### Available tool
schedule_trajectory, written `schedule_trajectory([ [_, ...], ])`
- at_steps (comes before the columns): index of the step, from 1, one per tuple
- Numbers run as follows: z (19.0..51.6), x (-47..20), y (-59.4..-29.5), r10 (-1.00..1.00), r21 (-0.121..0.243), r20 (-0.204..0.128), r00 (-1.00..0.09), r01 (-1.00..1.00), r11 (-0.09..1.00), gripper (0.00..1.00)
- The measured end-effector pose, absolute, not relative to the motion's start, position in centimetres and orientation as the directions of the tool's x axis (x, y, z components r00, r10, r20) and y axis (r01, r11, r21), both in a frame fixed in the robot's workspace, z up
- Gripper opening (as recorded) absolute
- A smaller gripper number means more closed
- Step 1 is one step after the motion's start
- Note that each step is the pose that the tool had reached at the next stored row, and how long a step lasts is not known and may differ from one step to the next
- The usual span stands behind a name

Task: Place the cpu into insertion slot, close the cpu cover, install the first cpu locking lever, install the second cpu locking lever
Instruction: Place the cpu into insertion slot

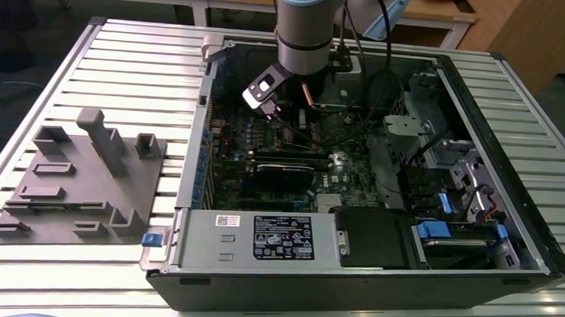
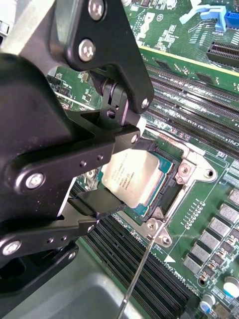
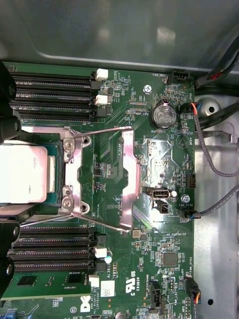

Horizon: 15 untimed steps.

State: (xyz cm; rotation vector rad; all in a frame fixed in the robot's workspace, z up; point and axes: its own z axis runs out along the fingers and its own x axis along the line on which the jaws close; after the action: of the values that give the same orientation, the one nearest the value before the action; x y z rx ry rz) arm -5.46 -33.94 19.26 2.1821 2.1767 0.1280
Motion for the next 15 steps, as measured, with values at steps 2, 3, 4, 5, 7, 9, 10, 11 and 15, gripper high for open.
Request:
schedule_trajectory([
  [2,19.26,-5.45,-33.94,1.0,0.099,0.019,0.002,0.995,-0.004,0.55],
  [3,19.26,-5.44,-33.94,1.0,0.099,0.019,0.002,0.995,-0.003,0.55],
  [4,19.25,-5.44,-33.94,1.0,0.099,0.019,0.002,0.995,-0.004,0.55],
  [5,19.26,-5.45,-33.94,1.0,0.099,0.019,0.002,0.995,-0.004,0.55],
  [7,19.2,-5.44,-33.94,1.0,0.099,0.019,0.002,0.995,-0.004,0.55],
  [9,19.11,-5.45,-33.95,1.0,0.098,0.018,0.002,0.995,-0.003,0.55],
  [10,19.07,-5.45,-33.96,1.0,0.098,0.018,0.002,0.995,-0.003,0.55],
  [11,19.04,-5.46,-33.96,1.0,0.098,0.018,0.002,0.995,-0.003,0.55],
  [15,18.93,-5.44,-33.94,1.0,0.099,0.018,0.002,0.995,-0.004,0.55],
])
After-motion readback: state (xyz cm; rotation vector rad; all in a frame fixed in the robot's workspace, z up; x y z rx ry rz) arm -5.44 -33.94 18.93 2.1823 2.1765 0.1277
